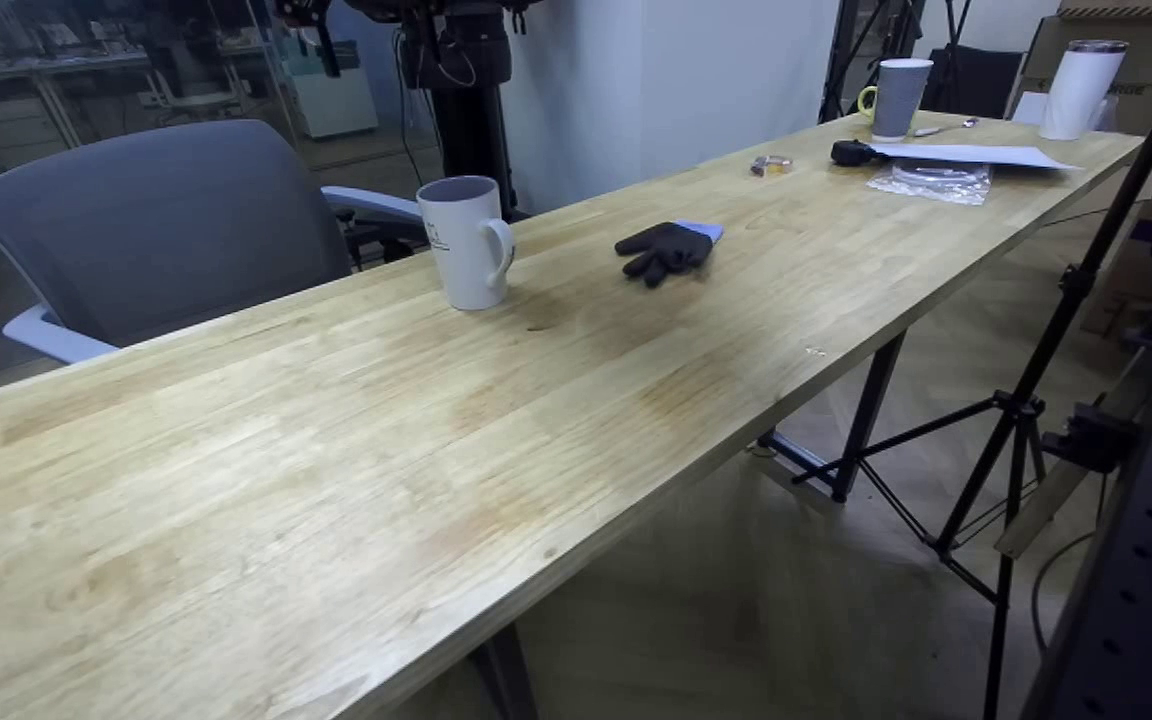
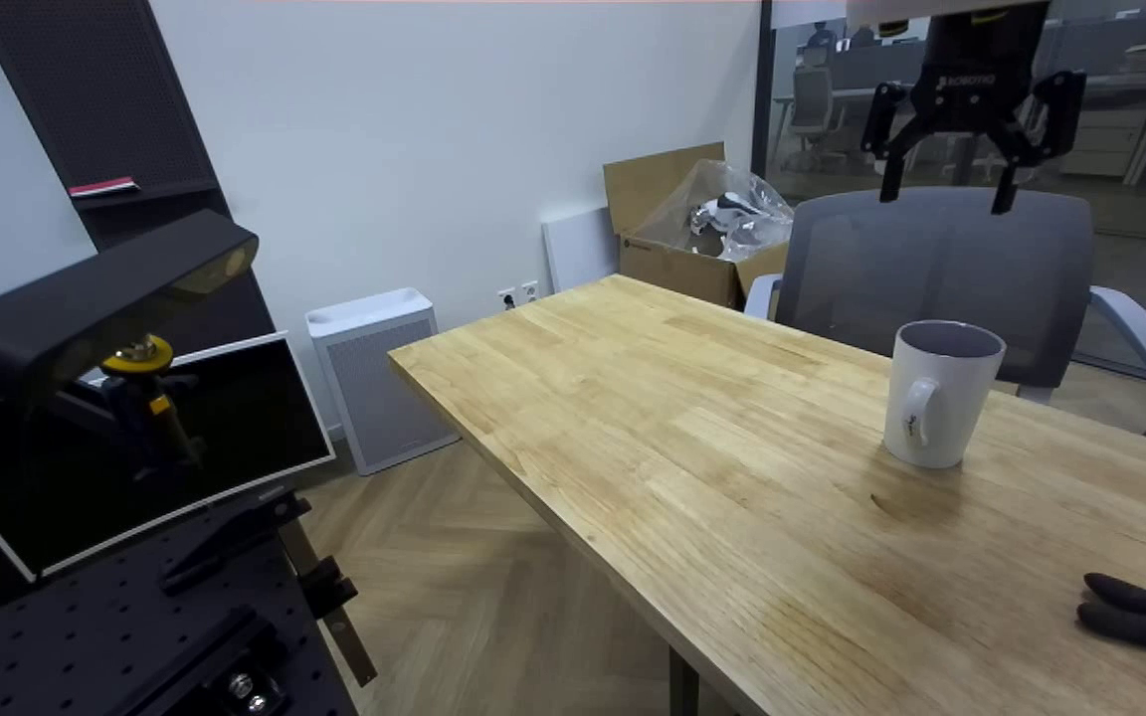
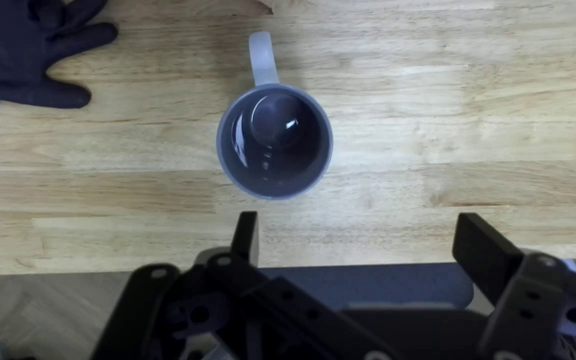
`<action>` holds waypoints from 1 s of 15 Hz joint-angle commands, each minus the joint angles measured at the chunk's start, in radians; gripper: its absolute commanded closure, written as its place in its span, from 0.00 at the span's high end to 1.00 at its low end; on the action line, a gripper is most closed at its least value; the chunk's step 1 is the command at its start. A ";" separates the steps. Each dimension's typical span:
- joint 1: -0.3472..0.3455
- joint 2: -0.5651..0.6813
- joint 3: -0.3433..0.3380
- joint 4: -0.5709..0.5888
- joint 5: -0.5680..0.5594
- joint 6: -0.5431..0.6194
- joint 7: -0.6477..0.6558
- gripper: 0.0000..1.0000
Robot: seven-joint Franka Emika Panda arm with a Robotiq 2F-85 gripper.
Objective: Move the mug cup forward
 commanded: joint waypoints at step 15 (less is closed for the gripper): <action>0.033 0.094 -0.039 -0.037 -0.008 0.105 0.081 1.00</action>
